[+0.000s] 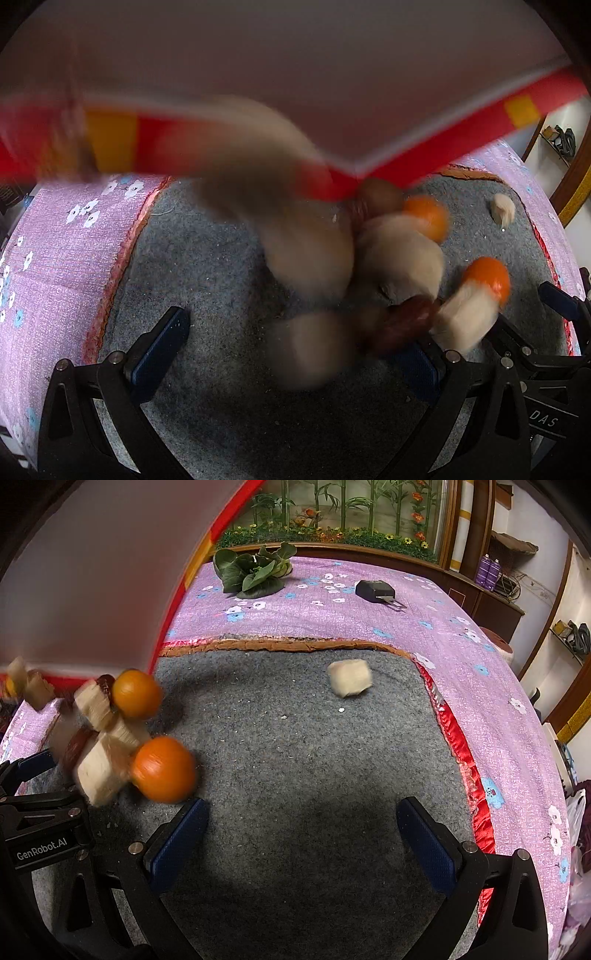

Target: Organize fruits

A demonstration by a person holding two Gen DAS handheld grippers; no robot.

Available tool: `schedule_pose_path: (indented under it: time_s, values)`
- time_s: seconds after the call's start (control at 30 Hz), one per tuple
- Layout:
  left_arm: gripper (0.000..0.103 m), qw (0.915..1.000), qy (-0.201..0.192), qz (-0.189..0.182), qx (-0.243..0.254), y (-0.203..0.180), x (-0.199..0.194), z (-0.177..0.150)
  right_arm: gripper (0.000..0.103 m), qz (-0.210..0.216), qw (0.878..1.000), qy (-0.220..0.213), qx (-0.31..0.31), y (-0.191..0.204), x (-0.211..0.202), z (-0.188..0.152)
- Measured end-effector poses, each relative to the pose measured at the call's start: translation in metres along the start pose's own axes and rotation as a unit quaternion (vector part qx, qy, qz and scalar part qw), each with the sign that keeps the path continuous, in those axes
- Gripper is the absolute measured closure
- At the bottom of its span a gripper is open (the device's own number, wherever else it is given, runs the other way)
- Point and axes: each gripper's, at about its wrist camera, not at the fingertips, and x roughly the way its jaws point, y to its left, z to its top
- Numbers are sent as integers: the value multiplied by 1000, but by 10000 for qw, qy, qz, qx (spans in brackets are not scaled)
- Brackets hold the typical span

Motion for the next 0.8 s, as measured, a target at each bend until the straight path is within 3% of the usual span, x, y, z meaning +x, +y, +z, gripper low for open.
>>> schedule_pose_path:
  time_s: [0.8]
  values:
    - [0, 10000, -2, -4, -1, -4, 0, -1, 0, 3, 10000, 0, 0, 0, 3, -3]
